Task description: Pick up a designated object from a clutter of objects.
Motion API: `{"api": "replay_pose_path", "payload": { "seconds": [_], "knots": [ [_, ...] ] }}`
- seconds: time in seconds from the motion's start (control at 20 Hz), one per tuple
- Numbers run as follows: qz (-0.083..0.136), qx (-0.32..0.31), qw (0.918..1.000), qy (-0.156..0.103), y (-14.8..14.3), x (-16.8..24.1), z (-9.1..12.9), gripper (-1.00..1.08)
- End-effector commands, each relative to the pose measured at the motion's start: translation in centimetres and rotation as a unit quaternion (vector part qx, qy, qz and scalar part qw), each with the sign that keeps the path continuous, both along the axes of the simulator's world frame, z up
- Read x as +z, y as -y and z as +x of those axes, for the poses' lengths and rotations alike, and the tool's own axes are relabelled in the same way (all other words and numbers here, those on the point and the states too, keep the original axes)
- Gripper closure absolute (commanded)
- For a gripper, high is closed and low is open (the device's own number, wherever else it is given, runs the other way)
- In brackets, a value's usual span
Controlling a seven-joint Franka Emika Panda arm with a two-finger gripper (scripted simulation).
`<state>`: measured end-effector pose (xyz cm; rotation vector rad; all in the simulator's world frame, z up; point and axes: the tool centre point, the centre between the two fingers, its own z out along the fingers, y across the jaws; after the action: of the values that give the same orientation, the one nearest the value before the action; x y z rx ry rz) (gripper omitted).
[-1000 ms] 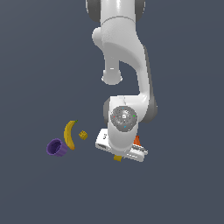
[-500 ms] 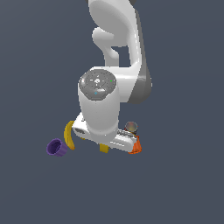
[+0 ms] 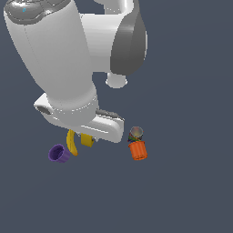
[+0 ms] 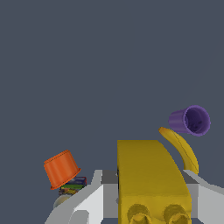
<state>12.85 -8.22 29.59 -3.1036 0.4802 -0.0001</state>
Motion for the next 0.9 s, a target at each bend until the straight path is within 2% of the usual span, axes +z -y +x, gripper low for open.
{"api": "replay_pose_path", "payload": {
  "seconds": [0.0,0.4,0.85],
  "knots": [
    [0.0,0.0,1.0,0.0,1.4,2.6,0.0,1.08],
    [0.0,0.0,1.0,0.0,5.0,9.4,0.2,1.08],
    [-0.001,0.001,1.0,0.0,6.9,12.9,0.4,1.08]
  ]
}}
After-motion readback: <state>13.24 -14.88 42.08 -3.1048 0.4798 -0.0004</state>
